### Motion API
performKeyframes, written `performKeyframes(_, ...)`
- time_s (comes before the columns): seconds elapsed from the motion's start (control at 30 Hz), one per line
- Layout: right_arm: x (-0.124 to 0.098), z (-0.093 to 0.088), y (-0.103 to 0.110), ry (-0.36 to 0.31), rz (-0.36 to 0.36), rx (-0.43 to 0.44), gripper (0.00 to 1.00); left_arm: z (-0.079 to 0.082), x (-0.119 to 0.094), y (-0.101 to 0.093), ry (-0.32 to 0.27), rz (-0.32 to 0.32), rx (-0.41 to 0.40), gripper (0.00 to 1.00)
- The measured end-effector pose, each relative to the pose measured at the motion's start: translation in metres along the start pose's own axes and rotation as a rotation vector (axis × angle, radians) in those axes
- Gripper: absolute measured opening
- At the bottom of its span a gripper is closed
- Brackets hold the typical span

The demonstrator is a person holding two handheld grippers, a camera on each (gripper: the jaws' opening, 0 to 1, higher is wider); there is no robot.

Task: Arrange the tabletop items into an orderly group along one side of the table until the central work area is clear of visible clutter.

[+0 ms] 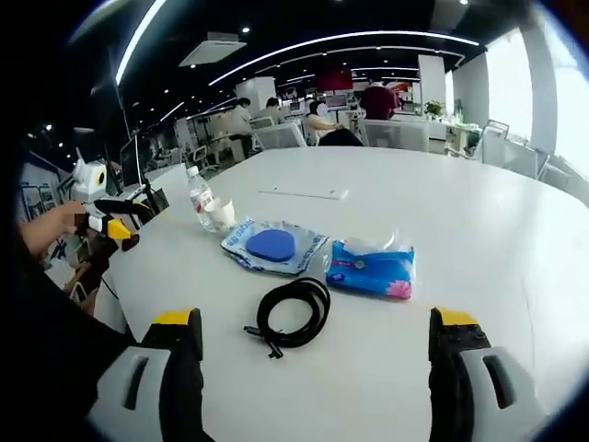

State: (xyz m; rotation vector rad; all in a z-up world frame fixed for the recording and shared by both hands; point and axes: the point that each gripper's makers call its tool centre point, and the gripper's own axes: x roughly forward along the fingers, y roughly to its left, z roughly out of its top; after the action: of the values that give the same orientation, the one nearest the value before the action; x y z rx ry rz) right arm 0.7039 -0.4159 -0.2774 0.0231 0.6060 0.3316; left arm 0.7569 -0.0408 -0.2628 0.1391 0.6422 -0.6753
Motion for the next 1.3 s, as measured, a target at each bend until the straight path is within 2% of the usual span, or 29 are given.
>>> performKeyframes(0.53, -0.006, 0.009, 0.0, -0.013, -0.011, 0.016, 1.0, -0.007, -0.005, 0.008, 0.013, 0.021, -0.038, 0.99)
performKeyframes(0.93, -0.002, 0.011, 0.004, -0.001, -0.014, 0.015, 1.0, -0.006, -0.009, 0.01, -0.009, 0.024, -0.052, 1.0)
performKeyframes(1.3, -0.003, 0.01, 0.008, 0.001, -0.013, 0.012, 1.0, -0.005, -0.008, 0.007, -0.007, 0.013, -0.048, 1.0)
